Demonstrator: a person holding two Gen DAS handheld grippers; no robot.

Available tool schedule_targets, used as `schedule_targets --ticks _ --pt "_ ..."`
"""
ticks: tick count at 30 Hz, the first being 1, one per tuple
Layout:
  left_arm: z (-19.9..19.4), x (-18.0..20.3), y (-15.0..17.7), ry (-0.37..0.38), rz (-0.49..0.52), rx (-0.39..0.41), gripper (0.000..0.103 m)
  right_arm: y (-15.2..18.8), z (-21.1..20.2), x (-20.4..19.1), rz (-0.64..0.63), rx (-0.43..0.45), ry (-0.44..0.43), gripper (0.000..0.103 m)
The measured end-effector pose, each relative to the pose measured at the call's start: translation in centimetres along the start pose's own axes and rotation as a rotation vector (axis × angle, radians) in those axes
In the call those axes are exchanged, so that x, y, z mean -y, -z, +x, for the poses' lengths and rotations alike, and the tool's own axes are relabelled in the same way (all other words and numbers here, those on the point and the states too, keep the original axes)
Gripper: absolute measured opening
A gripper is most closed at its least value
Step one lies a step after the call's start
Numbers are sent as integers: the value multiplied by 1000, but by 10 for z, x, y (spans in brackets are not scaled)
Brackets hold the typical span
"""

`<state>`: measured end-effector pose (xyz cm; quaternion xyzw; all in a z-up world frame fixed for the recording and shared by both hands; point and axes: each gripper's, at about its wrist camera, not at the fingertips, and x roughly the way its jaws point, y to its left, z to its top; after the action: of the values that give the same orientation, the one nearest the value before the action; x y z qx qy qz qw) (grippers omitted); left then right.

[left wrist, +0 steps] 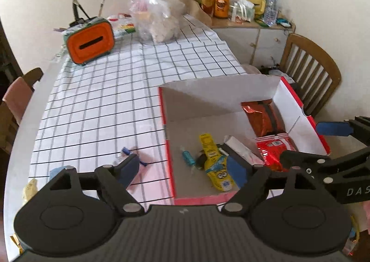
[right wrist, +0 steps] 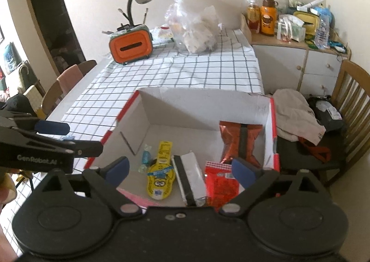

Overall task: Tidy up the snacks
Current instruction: 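Grasp the white-blue biscuit packet with the right tool while the left tool grasps the gold snack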

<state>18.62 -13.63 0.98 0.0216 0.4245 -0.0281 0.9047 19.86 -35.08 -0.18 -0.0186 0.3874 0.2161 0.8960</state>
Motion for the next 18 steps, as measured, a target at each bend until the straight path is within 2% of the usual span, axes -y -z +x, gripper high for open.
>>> schedule_targets --ticks 9,18 --pt "-34 -38 32 -27 0 142 86 3 -8 -38 -4 73 -79 103" --pt "-47 -98 58 -32 -34 152 86 -2 9 -93 -21 60 -127 103"
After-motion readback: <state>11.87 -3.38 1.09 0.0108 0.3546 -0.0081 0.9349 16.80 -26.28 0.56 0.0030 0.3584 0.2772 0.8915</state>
